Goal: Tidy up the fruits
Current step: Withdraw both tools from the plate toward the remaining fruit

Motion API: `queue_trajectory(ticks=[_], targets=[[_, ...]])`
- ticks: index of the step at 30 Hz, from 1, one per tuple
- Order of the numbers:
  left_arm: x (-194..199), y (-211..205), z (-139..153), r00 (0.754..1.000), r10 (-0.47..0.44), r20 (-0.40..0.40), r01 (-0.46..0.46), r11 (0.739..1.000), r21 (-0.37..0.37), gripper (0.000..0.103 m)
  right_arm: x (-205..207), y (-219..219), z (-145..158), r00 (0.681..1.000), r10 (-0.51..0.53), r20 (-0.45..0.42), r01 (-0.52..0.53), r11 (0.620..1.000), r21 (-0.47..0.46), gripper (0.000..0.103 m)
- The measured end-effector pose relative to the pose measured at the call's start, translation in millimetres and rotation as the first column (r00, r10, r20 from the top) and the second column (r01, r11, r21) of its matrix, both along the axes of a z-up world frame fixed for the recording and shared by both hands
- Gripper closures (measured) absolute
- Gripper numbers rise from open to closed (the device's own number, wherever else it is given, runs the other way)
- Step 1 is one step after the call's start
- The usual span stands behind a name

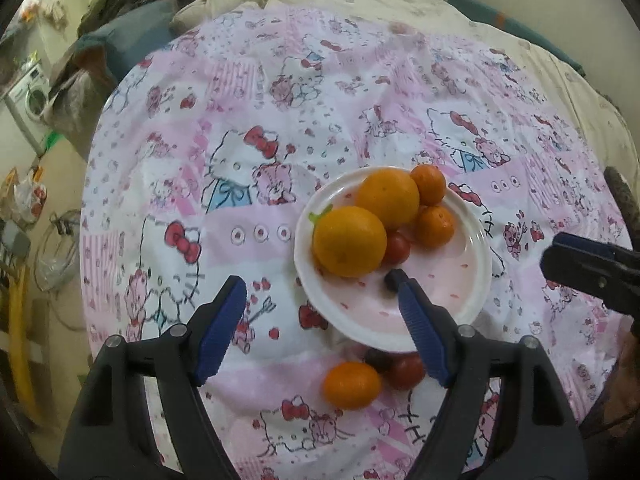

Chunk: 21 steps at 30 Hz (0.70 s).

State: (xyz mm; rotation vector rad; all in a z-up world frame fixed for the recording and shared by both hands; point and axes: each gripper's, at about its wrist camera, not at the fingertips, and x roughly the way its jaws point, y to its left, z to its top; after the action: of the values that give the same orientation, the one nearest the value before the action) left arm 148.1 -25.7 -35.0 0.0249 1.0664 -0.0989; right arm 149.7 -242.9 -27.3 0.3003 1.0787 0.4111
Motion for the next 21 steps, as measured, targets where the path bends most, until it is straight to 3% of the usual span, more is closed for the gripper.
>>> queue_trajectory(ticks=[10,17,21], targets=[[-29.9,17.6,1.9,0.995,0.082,-0.054,-0.082,0.997,-0.007,0.027,-30.0,-2.9,-10.8,0.998,-0.027,-0.064,0.028,0.999,0.018,0.026],[-43.5,21.6,-12.1,0.984,0.107,-0.14,-0.115,0.992,-0.049,0.027,-43.4,-7.4,-32.8,0.987,-0.048,-0.154,0.056,0.997,0.044,0.026],[-43.5,21.3,-17.8,0.98,0.12,-0.16,-0.131,0.99,-0.058,0.027,-45.7,-4.8,-43.6,0.984,-0.039,-0.175,0.042,0.999,0.014,0.026]])
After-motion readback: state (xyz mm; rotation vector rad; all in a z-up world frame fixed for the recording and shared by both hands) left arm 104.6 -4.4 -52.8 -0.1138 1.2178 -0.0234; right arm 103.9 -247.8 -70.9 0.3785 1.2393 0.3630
